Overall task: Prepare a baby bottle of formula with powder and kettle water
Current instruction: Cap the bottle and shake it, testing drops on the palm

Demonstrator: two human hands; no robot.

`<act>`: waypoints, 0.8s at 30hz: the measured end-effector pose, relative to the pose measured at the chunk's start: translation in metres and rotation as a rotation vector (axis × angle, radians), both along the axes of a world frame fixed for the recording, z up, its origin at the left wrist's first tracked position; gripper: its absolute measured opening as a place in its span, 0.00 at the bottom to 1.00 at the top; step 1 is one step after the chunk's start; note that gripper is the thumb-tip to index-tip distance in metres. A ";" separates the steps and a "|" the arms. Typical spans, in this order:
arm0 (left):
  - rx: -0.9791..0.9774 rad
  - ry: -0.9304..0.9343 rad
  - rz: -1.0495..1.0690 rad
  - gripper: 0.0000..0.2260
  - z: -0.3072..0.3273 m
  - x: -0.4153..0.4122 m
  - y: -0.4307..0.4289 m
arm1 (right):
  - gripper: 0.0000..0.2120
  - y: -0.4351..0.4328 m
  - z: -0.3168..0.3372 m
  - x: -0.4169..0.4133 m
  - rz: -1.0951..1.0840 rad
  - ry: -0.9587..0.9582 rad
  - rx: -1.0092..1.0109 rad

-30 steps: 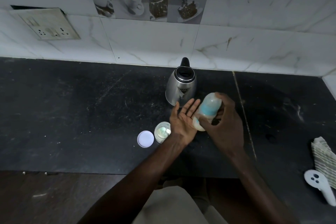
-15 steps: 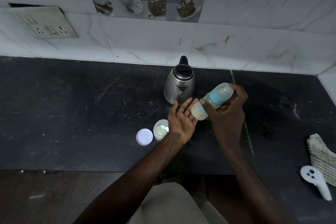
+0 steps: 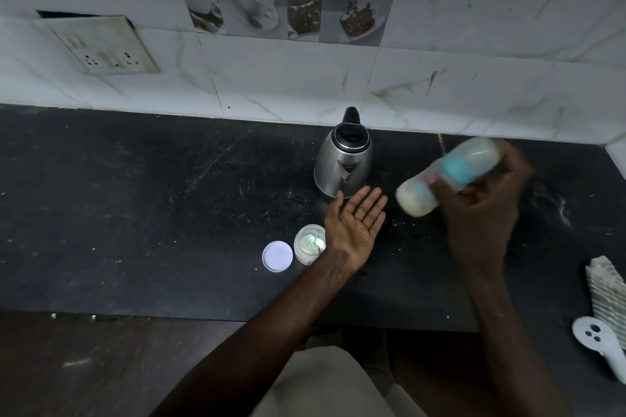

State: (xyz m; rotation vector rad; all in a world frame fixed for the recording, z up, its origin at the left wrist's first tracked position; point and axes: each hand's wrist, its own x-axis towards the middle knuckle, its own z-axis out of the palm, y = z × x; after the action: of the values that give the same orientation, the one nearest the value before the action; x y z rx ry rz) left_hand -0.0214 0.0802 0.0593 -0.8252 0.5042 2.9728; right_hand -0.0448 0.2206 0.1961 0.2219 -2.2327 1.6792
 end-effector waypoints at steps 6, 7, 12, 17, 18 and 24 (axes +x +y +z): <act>0.039 -0.003 0.021 0.26 -0.003 0.000 0.001 | 0.40 -0.006 -0.041 0.025 0.102 -0.209 0.168; 0.030 -0.012 0.025 0.26 -0.003 -0.001 0.001 | 0.39 -0.004 -0.040 0.028 0.104 -0.210 0.179; 0.017 0.005 0.029 0.26 -0.001 -0.003 -0.007 | 0.42 -0.013 -0.025 0.028 -0.117 -0.072 -0.145; 0.001 -0.013 0.030 0.26 -0.003 -0.004 -0.003 | 0.38 -0.020 -0.026 0.036 -0.033 -0.085 -0.011; -0.016 -0.010 0.028 0.25 -0.003 -0.004 -0.004 | 0.39 -0.019 -0.024 0.031 -0.084 -0.031 -0.104; 0.074 0.032 0.036 0.26 -0.004 -0.003 -0.003 | 0.41 -0.023 -0.045 0.044 0.106 -0.246 0.055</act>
State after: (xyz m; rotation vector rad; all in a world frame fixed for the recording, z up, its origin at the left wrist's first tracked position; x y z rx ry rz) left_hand -0.0240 0.0776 0.0554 -0.7898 0.3825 3.0209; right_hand -0.0012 0.1972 0.1510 0.1564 -2.4885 1.7858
